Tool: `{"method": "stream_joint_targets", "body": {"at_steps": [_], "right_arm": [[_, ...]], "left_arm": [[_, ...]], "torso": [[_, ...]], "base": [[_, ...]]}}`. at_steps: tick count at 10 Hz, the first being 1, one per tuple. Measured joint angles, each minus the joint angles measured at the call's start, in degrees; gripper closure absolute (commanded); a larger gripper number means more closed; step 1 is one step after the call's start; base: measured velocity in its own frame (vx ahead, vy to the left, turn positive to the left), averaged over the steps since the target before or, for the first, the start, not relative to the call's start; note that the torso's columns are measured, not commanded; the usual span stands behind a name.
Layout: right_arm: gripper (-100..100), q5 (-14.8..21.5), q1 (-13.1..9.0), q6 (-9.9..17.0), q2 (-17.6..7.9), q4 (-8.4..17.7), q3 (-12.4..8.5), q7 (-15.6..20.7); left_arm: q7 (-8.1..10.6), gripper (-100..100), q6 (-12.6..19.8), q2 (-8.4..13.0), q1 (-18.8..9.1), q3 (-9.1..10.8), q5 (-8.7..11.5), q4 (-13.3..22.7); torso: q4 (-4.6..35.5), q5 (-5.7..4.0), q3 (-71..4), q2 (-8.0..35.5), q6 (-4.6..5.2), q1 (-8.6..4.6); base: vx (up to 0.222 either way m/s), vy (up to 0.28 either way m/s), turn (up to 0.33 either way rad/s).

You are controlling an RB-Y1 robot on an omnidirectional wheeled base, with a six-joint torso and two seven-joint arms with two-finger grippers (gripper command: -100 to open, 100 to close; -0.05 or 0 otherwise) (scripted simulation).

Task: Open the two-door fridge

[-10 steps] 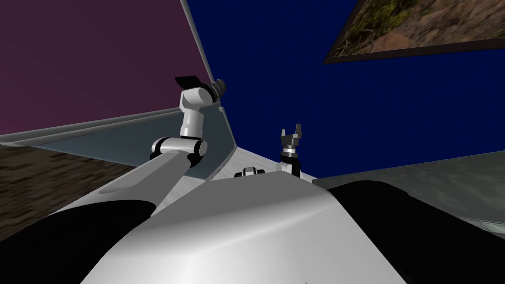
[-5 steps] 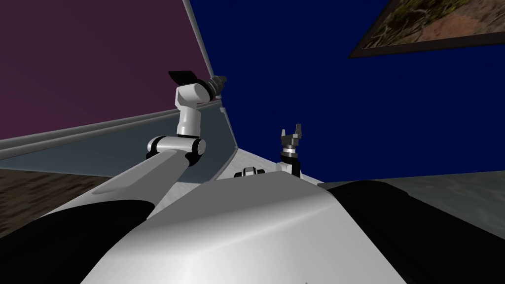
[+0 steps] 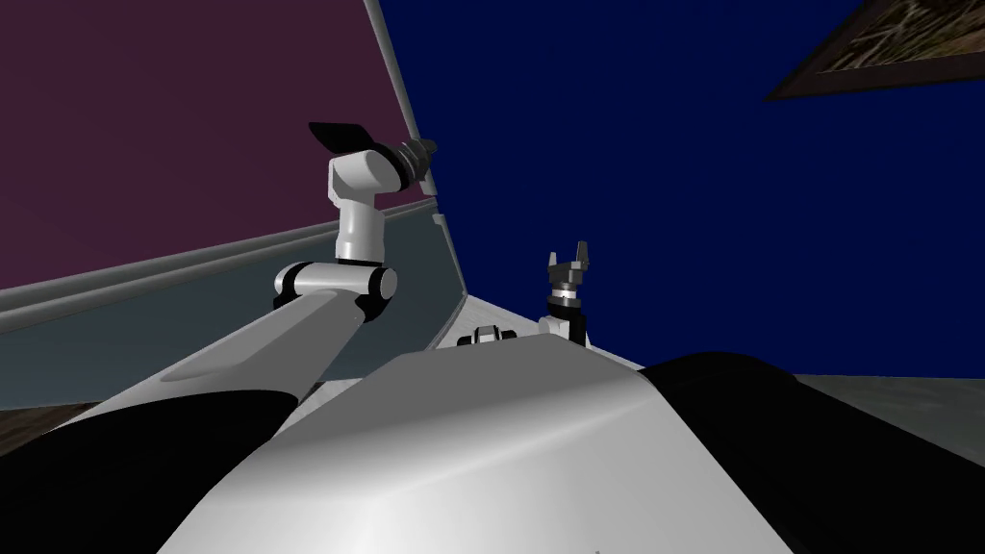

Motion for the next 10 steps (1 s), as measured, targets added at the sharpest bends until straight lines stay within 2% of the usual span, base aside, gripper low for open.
{"method": "stream_joint_targets", "body": {"at_steps": [5,8,9,10], "right_arm": [[0,0.0,0.0,0.0,0.0,0.0,0.0,0.0],[0,0.0,0.0,0.0,0.0,0.0,0.0,0.0],[0,0.0,0.0,0.0,0.0,0.0,0.0,0.0],[0,0.0,0.0,0.0,0.0,0.0,0.0,0.0]], "left_arm": [[-0.04,-100,1.3,1.3,-1.3,0.52,0.6,0.2],[0.0,-100,2.1,1.9,-2.0,0.77,1.0,0.3],[-0.01,100,2.2,2.0,-2.1,0.81,1.0,0.3],[-0.01,100,2.2,1.9,-2.1,0.8,1.0,0.3]], "torso": [[0.0,0.02,0.0,0.0,-0.01,0.06],[0.0,-0.01,-0.1,-0.1,-0.02,-0.07],[0.0,0.02,0.0,0.0,0.0,0.06],[0.0,0.06,0.1,0.2,-0.01,0.17]], "base": [[0.182,0.115,-0.007],[0.083,-0.001,-0.006],[0.008,-0.004,0.0],[-0.111,0.019,-0.088]]}}
